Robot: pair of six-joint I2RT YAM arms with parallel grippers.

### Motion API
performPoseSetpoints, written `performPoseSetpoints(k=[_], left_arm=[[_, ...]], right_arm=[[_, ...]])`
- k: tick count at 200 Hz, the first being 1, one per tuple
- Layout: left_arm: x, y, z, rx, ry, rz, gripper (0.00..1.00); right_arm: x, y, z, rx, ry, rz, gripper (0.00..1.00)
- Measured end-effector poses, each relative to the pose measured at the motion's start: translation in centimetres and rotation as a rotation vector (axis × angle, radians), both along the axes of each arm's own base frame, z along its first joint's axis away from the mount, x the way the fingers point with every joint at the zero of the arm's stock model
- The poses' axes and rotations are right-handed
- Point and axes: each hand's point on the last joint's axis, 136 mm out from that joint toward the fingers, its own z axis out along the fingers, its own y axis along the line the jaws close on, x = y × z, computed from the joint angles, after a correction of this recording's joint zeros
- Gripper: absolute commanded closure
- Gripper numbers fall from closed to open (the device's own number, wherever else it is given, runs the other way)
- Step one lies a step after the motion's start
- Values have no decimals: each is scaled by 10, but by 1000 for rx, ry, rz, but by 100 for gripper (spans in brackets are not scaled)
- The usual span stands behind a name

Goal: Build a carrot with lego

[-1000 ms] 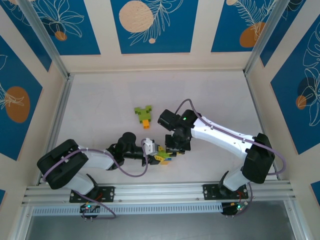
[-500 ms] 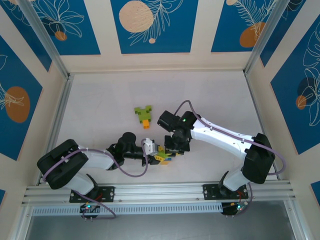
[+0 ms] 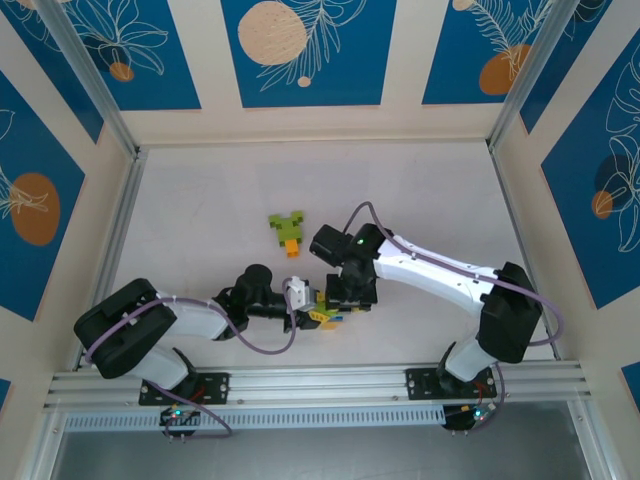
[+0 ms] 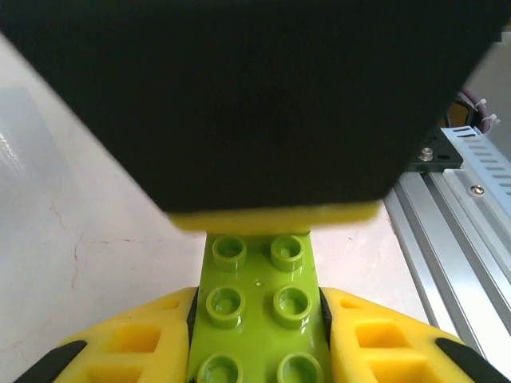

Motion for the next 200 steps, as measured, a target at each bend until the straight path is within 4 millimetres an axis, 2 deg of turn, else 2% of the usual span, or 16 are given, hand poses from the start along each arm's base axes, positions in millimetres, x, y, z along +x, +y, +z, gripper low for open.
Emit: performPoseSetpoints(k=[25,38,61,85,108,130,164,200], left_arm=[[0,0,0,1,1,2,74],[0,0,-1,1,1,1,69],[1,0,-1,4,-4,2,45],[0,4,-16,52,31,12,21],[0,5,-20,70,42,20,5],[2,6,-22,77,45,36,2],[3,8,-23,78,48,43,1],[13,12,-20,60,57,77,1]], right_arm=[[3,1,4,4,-16,17,37],[6,2,9,19,-30,24,35],[10,0,21,57,-62,21,35],[11,-6,38,101,-98,4,35],[6,-16,45,118,-111,-3,36],[-8,-27,34,86,-82,6,38],[-30,-34,12,36,-16,31,39],[-37,-36,-1,14,17,25,39]])
